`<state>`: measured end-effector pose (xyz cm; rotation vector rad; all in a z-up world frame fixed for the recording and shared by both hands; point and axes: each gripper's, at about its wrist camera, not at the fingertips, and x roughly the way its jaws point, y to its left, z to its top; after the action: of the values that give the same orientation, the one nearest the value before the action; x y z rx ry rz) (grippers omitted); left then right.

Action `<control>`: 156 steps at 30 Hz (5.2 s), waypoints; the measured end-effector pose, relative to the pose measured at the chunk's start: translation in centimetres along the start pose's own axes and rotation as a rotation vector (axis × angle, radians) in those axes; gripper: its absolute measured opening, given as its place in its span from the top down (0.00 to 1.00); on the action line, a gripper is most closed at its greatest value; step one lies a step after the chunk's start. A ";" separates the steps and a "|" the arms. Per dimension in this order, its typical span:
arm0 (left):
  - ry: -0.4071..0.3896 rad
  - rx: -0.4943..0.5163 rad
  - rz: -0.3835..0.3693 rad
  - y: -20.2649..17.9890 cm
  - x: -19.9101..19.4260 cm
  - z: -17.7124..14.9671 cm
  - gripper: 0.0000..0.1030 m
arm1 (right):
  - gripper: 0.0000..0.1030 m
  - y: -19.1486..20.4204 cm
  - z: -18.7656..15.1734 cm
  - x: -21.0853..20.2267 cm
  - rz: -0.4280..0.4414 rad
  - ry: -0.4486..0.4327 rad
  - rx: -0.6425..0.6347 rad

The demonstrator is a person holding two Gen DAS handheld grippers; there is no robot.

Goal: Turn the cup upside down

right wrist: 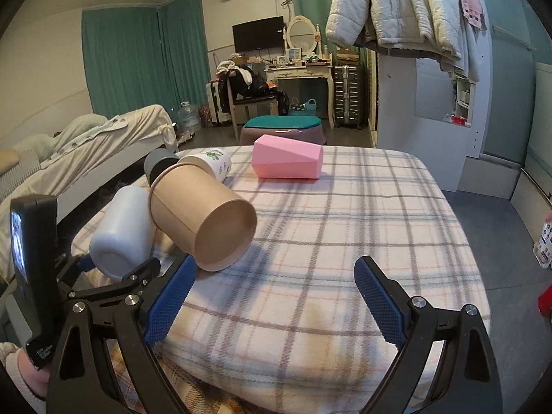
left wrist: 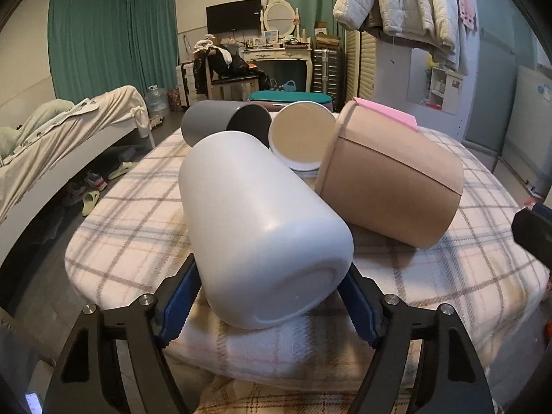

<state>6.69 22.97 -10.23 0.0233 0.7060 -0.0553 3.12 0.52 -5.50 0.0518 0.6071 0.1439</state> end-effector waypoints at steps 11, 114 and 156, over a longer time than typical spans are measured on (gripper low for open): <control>-0.079 0.050 0.016 2.9 -1.9 2.7 0.29 | 0.09 2.5 0.9 1.4 -0.001 0.032 -0.045; -0.273 0.031 -0.017 12.9 -9.6 -0.2 0.00 | 0.00 13.0 -0.2 -3.2 -0.072 -0.102 -0.058; -0.269 0.039 0.016 12.5 -8.8 -1.0 0.00 | 0.00 12.7 -0.8 -2.6 -0.068 -0.070 -0.052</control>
<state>0.08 35.82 -5.24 0.0574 0.4353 -0.0558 -0.96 12.73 -3.50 -0.0145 0.5346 0.0913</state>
